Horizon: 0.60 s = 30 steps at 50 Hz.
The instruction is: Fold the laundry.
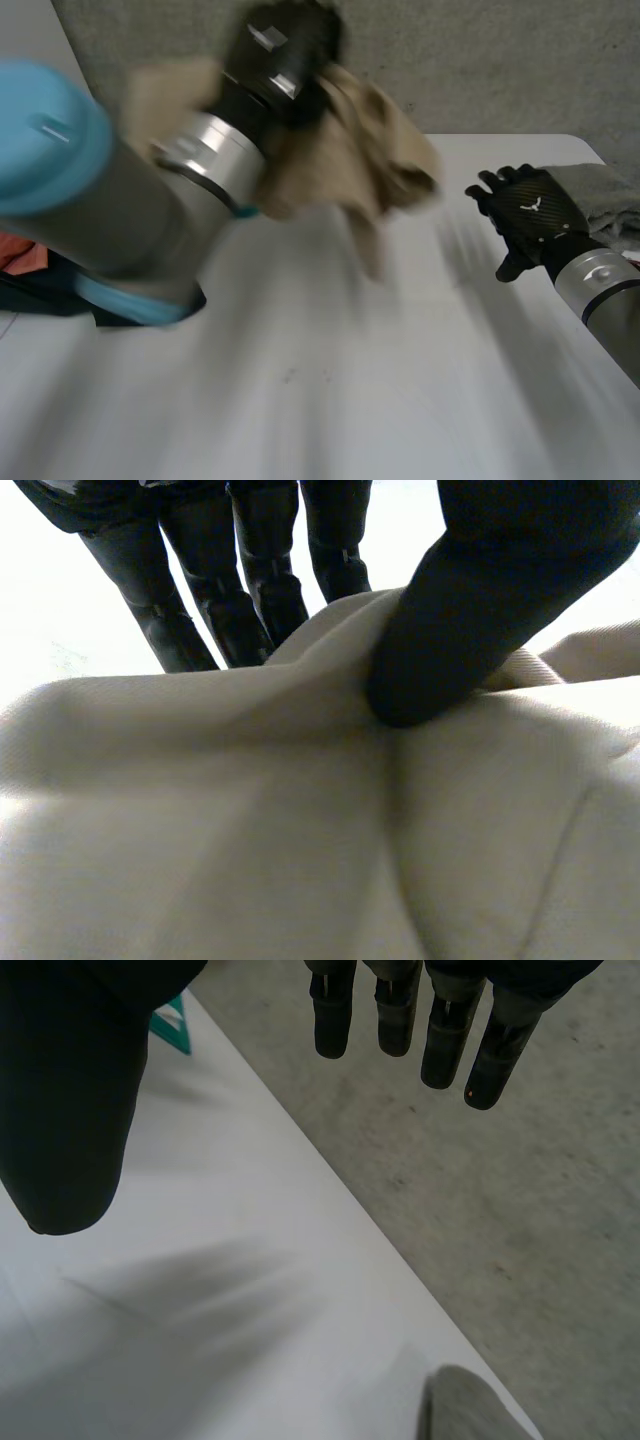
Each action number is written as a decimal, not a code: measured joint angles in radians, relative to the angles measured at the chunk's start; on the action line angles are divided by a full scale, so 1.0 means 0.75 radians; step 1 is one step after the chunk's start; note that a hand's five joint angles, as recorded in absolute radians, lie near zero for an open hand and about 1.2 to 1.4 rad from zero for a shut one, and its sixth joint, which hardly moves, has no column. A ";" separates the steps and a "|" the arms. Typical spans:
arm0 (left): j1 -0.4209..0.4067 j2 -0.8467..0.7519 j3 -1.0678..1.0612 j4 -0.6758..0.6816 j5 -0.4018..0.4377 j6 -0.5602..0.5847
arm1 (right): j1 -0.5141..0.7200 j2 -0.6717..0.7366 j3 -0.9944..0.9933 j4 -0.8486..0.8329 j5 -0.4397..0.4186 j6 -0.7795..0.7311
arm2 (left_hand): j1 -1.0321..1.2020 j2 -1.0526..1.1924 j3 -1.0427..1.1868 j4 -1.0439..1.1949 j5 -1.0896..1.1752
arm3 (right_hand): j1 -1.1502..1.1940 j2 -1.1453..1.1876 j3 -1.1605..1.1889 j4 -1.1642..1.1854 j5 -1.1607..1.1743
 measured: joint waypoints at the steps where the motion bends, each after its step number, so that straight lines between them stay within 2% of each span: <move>1: -0.024 -0.024 0.002 0.001 0.000 -0.002 | -0.002 0.000 -0.001 0.000 0.007 0.000 | -0.029 -0.044 -0.056 -0.045 -0.031 | 0.000 0.000 0.000 0.000 0.000; 2: -0.066 -0.072 0.008 0.002 0.000 -0.002 | -0.006 -0.001 -0.003 0.000 0.024 0.001 | -0.247 -0.262 -0.265 -0.275 -0.226 | 0.000 0.000 0.000 0.000 0.000; 3: -0.088 -0.102 0.010 0.002 0.000 -0.001 | -0.010 -0.002 -0.004 0.000 0.036 0.001 | -0.365 -0.365 -0.367 -0.380 -0.330 | 0.000 0.000 0.000 0.000 0.000; 4: -0.108 -0.133 0.012 0.003 0.000 0.001 | -0.015 -0.002 -0.006 0.001 0.047 0.001 | -0.686 -0.645 -0.642 -0.660 -0.611 | 0.000 0.000 0.000 0.000 0.000; 6: -0.136 -0.180 0.013 0.002 -0.001 0.007 | -0.027 -0.005 -0.009 0.001 0.066 0.002 | -1.076 -1.043 -1.035 -1.042 -0.989 | 0.000 0.000 0.000 0.000 0.000; 8: -0.154 -0.213 0.008 0.001 -0.003 0.013 | -0.040 -0.010 -0.012 0.001 0.078 0.004 | -1.193 -1.222 -1.220 -1.243 -1.176 | 0.000 0.000 0.000 0.000 0.000; 13: -0.159 -0.214 -0.024 -0.014 -0.009 0.027 | -0.068 -0.022 -0.026 0.010 0.089 0.013 | -1.193 -1.254 -1.250 -1.274 -1.188 | 0.000 0.000 0.000 0.000 0.000; 20: -0.116 -0.088 -0.123 -0.097 -0.033 0.083 | -0.078 -0.049 -0.070 0.092 0.077 0.048 | -1.189 -1.254 -1.250 -1.272 -1.188 | 0.000 0.000 0.000 0.000 0.000; 23: -0.061 0.036 -0.254 -0.189 -0.098 0.180 | -0.076 -0.077 -0.123 0.231 0.055 0.081 | -1.188 -1.251 -1.249 -1.271 -1.187 | 0.000 0.000 0.000 0.000 0.000; 30: -0.026 0.110 -0.457 -0.235 -0.171 0.329 | -0.071 -0.094 -0.180 0.470 -0.004 0.080 | -1.111 -1.193 -1.197 -1.208 -1.144 | 0.000 0.000 0.000 0.000 0.000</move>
